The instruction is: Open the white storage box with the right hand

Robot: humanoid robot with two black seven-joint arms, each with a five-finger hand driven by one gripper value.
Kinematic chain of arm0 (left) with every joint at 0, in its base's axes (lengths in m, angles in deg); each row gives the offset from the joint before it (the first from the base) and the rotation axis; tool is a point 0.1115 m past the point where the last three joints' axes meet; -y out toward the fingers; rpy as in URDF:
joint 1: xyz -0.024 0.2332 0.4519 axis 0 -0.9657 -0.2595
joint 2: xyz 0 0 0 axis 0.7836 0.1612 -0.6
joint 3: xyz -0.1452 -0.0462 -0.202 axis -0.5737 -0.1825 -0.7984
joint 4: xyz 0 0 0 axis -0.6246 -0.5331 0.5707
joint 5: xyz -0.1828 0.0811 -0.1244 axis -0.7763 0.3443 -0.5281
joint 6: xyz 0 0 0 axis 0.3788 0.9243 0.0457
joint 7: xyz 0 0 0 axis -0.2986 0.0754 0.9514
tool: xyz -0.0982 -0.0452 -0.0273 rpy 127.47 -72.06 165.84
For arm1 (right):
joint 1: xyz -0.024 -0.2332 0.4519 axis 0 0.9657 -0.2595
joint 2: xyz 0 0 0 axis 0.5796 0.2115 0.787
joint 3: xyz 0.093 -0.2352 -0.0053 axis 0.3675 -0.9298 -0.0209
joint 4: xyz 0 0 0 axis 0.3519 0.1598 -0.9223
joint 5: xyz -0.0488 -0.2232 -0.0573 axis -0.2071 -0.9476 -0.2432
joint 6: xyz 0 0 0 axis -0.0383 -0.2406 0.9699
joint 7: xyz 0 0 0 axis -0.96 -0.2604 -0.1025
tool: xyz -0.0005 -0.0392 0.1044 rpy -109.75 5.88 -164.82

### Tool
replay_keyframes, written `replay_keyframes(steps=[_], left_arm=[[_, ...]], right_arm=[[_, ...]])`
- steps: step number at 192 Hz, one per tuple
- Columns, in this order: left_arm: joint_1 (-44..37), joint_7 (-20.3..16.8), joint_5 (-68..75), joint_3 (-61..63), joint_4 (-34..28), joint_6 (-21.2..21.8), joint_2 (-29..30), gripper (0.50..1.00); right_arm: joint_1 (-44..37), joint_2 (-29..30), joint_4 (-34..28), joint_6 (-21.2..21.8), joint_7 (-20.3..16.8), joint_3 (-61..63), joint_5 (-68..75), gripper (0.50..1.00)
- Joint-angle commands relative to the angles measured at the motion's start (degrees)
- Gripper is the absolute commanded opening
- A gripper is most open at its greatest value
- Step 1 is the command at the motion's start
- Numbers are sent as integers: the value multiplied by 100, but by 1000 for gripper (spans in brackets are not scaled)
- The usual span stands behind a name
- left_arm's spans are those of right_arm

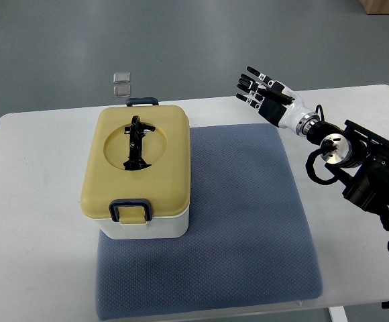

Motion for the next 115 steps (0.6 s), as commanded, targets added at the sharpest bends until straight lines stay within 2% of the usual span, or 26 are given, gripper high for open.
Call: replay_keyframes(steps=[1,65,115], left_arm=[[0,4,1,37,0,9,0,1000],[0,30,-17,-7,17,-17,0,1000],[9,30,-17,28,-44,53,0,1000]], right_arm=[[0,-6,0,7,-10,-4,-10,938],[8,-6,8,-2,-10,-13,-62,938],[-18,-103,8,-221,26,-48,-115,938]])
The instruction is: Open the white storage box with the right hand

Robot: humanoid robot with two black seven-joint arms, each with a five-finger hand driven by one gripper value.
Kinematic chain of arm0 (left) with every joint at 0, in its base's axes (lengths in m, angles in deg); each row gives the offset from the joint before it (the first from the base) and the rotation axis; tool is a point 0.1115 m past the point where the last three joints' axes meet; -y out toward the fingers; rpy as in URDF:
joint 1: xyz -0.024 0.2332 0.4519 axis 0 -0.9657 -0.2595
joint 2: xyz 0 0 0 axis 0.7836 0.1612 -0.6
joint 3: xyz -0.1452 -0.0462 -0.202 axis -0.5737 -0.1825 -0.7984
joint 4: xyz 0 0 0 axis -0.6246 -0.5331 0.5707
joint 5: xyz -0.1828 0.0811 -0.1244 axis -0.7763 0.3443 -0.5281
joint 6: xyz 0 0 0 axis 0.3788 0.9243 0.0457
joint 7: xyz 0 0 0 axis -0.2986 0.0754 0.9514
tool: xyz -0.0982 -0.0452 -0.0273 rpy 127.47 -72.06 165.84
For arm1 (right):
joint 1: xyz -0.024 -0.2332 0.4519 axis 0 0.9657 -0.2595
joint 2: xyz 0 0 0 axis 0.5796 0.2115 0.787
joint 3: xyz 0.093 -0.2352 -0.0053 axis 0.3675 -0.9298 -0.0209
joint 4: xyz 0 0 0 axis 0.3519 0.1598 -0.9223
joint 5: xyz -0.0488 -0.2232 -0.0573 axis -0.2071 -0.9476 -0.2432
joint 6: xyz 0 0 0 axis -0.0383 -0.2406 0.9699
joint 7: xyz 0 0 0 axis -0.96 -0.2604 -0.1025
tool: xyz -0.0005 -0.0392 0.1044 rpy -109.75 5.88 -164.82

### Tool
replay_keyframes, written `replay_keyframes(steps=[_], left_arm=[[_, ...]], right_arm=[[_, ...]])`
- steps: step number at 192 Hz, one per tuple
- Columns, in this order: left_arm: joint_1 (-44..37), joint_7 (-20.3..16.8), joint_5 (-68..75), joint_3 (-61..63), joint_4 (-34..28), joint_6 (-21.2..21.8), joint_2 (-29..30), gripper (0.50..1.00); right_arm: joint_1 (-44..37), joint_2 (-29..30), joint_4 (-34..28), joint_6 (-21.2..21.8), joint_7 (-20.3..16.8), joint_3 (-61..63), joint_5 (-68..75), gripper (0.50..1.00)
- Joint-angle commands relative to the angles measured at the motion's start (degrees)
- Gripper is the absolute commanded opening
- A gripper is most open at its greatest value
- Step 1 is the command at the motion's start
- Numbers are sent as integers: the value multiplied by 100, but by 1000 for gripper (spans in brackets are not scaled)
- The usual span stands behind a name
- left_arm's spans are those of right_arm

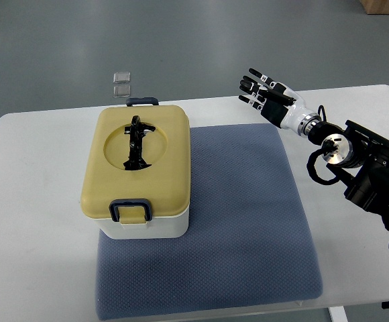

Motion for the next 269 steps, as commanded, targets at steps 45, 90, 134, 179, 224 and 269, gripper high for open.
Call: replay_keyframes(steps=[45,90,134,179,224,269], left_arm=[[1,0,3,5,-4,7,0,1000],[1,0,3,14,5,7,0,1000],[1,0,3,14,5,7,0,1000],[1,0,3,5,5,7,0,1000],[1,0,3,14,5,7,0,1000],[1,0,3,5,5,7,0,1000]], right_arm=[[-272,-292,0,3,560,-82,-1050,938],[-236,-292,-9,12,1377,-91,-2369,938],[-544,-608,-123,153,2151,-117,-3521,940],[-808,-872,-809,276,2423,-117,-5129,938],[-1440,-995,-1239,601,2406,-205,-6236,938],[-2188,-1056,-1292,777,2415,-776,-6940,938]])
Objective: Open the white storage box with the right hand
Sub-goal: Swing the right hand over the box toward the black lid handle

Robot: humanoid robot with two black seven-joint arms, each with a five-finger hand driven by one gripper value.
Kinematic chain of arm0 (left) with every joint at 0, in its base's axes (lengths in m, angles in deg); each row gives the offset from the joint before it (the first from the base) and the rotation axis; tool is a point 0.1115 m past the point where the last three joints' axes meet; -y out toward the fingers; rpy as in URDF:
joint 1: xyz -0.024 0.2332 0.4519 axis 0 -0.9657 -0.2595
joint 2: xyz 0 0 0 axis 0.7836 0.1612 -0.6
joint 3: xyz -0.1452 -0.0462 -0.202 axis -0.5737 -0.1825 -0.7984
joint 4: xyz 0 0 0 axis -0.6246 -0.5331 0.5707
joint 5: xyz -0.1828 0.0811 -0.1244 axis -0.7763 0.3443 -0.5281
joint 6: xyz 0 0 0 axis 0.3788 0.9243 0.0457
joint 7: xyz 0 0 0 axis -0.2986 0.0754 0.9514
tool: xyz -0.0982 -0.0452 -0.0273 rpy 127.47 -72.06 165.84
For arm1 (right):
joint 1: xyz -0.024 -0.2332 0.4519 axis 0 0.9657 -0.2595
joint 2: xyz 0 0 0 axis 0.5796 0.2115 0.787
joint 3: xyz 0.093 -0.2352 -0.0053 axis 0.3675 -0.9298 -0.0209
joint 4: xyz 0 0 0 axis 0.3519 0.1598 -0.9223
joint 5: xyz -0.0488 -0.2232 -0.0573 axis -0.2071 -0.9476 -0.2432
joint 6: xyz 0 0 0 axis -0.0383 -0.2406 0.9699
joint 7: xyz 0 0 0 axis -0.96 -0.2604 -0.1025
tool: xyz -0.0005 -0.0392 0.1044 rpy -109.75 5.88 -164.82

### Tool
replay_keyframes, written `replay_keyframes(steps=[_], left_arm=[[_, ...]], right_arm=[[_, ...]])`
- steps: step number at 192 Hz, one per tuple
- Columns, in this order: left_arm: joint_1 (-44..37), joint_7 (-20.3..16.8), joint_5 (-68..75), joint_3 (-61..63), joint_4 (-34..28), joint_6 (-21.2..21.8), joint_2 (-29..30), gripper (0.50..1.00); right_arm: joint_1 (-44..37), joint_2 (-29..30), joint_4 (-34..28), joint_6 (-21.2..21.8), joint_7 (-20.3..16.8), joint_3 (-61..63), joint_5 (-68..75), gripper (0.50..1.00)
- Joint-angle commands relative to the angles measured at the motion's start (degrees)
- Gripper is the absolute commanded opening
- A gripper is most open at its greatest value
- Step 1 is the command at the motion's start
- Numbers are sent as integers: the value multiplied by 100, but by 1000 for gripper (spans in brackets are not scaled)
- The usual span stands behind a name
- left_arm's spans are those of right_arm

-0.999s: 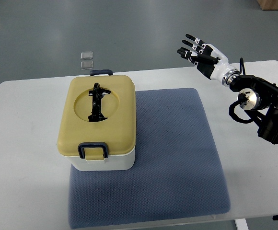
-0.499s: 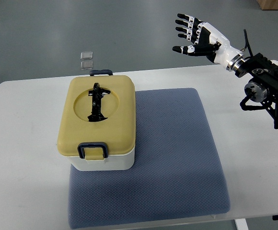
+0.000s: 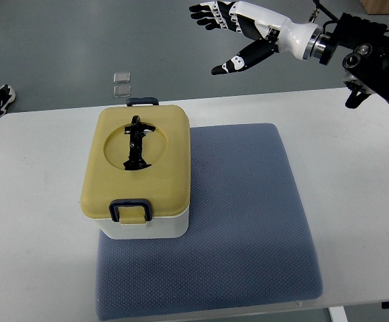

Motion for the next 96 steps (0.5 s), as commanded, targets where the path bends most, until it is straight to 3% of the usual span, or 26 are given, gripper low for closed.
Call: replay_keyframes(steps=[1,96], left_arm=[[0,0,-1,1,0,0,0,1000],[0,0,-1,1,0,0,0,1000]], right_arm=[[-337,-4,-54,78,14,-352,-238,936],[-2007,84,-968,8,181,-2234,-1284,936]])
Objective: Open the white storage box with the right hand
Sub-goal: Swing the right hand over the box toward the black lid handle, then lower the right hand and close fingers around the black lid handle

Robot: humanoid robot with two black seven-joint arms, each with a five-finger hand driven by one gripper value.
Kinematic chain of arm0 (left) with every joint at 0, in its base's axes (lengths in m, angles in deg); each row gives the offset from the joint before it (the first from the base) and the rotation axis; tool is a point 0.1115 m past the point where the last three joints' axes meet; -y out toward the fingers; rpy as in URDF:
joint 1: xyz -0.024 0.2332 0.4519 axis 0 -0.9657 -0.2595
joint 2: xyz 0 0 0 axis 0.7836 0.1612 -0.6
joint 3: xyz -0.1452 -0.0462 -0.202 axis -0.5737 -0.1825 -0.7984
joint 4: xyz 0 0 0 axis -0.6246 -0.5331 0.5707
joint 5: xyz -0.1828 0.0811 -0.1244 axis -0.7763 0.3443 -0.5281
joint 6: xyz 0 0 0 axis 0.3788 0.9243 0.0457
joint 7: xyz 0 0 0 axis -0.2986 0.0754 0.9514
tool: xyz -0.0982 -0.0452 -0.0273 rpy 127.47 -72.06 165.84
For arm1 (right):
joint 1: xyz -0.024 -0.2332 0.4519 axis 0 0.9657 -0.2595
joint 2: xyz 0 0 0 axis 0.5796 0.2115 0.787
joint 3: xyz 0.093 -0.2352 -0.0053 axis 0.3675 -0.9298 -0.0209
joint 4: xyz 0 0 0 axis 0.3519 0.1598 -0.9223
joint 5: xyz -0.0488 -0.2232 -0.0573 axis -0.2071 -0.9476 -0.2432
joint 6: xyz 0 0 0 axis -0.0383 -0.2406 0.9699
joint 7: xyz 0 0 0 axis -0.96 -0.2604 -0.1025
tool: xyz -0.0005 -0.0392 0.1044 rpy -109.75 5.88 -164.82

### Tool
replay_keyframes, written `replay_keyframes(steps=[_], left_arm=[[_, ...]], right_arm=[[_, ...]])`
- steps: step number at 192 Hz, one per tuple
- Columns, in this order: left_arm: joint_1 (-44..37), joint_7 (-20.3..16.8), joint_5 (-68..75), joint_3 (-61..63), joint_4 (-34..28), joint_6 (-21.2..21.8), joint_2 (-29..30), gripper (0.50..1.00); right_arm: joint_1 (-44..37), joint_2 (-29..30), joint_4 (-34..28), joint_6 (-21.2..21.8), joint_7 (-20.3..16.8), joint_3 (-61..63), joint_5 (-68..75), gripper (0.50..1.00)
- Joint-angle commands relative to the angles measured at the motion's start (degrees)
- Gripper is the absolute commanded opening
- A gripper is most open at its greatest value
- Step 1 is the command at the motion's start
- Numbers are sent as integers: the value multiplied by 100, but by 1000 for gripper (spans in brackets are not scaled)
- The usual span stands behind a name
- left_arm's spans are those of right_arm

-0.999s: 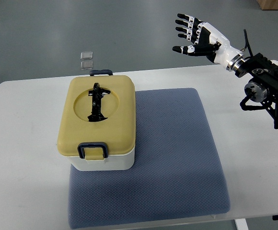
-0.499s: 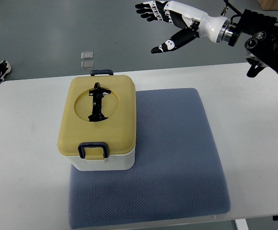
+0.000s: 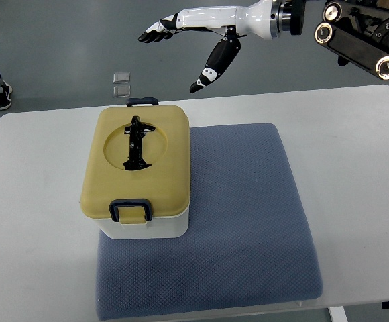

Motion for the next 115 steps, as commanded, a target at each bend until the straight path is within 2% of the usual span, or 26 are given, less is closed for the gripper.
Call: replay_keyframes(steps=[1,15,65,115], left_arm=[[0,0,0,1,0,0,0,1000],[0,0,0,1,0,0,0,1000],[0,0,0,1,0,0,0,1000],[0,0,0,1,0,0,0,1000]], right_arm=[[-312,60,-197,-10,128,-296,-463,936],[-522,112,-285,-19,306,-481,-788,936],[-1085,780,-302,-309,306,-1052,-1254,936],[-1375,1580,-206,-828,306,-1799,-1922,934]])
